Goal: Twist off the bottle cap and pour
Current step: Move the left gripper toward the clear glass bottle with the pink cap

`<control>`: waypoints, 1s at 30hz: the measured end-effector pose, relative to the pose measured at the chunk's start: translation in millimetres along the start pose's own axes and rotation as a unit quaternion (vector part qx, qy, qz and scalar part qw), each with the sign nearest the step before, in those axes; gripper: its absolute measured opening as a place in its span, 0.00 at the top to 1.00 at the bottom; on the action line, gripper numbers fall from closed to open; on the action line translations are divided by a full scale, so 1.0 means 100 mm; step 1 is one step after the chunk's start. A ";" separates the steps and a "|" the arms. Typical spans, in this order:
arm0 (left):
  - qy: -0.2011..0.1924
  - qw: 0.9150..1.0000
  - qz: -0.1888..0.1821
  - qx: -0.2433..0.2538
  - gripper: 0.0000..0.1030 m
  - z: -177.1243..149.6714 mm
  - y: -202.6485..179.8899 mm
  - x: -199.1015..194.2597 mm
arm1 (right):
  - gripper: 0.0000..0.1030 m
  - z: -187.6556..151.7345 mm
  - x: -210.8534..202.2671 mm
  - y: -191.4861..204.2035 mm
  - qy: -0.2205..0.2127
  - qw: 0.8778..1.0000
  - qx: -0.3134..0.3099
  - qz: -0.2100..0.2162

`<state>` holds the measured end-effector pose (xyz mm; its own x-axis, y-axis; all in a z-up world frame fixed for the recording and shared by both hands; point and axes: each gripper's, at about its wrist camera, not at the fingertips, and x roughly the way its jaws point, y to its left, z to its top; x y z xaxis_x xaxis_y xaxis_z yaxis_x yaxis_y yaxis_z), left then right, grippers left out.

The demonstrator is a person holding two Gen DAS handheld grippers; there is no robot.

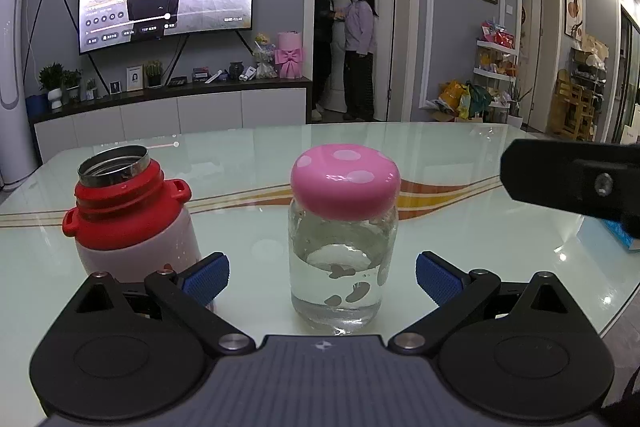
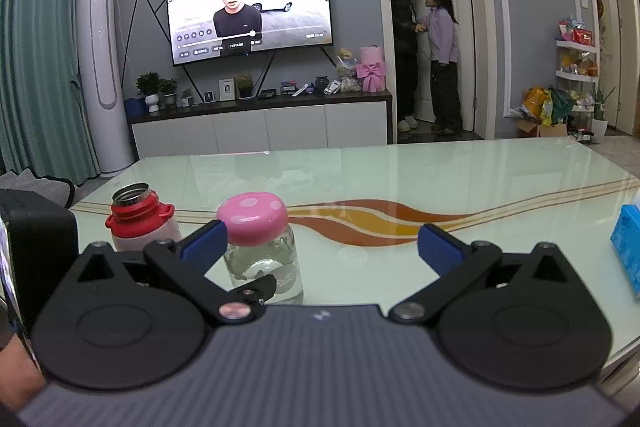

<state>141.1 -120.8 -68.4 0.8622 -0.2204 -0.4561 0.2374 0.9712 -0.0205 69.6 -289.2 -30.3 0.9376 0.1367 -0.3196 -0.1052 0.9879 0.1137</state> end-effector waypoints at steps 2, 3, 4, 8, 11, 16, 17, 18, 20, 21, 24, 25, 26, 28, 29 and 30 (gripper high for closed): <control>0.000 1.000 -0.001 0.000 0.02 0.00 0.00 0.02 | 0.00 0.00 0.00 0.00 0.000 1.000 0.000 0.000; -0.001 1.000 -0.001 0.000 0.02 0.00 0.00 0.02 | 0.00 0.00 0.01 0.00 0.000 1.000 0.000 -0.001; -0.001 1.000 -0.002 -0.001 0.02 -0.01 0.00 0.03 | 0.00 0.00 0.01 0.00 0.001 1.000 0.000 -0.001; -0.001 1.000 -0.004 -0.002 0.02 0.00 0.00 0.04 | 0.00 0.01 0.02 -0.01 0.002 1.000 0.001 -0.001; -0.001 1.000 -0.005 -0.002 0.02 0.00 -0.01 0.05 | 0.00 0.01 0.03 -0.01 0.004 1.000 0.001 -0.002; -0.003 1.000 -0.005 -0.002 0.02 0.02 0.00 0.07 | 0.00 0.02 0.04 -0.02 0.006 1.000 0.001 -0.002; -0.004 1.000 -0.005 -0.001 0.02 0.02 0.01 0.08 | 0.00 0.02 0.04 -0.03 0.006 1.000 0.001 -0.003; -0.004 1.000 -0.004 -0.002 0.02 0.02 0.01 0.09 | 0.00 0.02 0.04 -0.03 0.006 1.000 0.001 -0.003; -0.004 1.000 -0.003 -0.002 0.02 0.02 0.02 0.11 | 0.00 0.03 0.05 -0.03 0.007 1.000 0.001 -0.003; -0.003 1.000 -0.003 -0.002 0.02 0.02 0.02 0.12 | 0.00 0.03 0.05 -0.03 0.007 1.000 0.001 -0.003; -0.002 1.000 -0.004 -0.003 0.02 0.03 0.02 0.16 | 0.00 0.03 0.06 -0.04 0.009 1.000 0.001 -0.004; -0.002 1.000 -0.004 -0.003 0.02 0.03 0.02 0.17 | 0.00 0.04 0.06 -0.04 0.009 1.000 0.001 -0.004; -0.002 1.000 -0.004 -0.003 0.02 0.03 0.03 0.19 | 0.00 0.04 0.06 -0.04 0.009 1.000 0.002 -0.004; -0.001 1.000 -0.005 -0.002 0.03 0.01 0.01 0.20 | 0.00 0.04 0.07 -0.05 0.010 1.000 0.002 -0.004; 0.000 1.000 -0.005 -0.002 0.03 0.01 0.01 0.21 | 0.00 0.04 0.07 -0.05 0.011 1.000 0.002 -0.004; 0.000 1.000 -0.006 -0.001 0.03 0.01 0.01 0.23 | 0.00 0.04 0.08 -0.05 0.011 1.000 0.002 -0.004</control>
<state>161.4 -125.3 -77.8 0.8588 -0.2326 -0.4566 0.2471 0.9686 -0.0286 78.6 -293.5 -29.2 0.9310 0.1295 -0.3413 -0.0957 0.9889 0.1140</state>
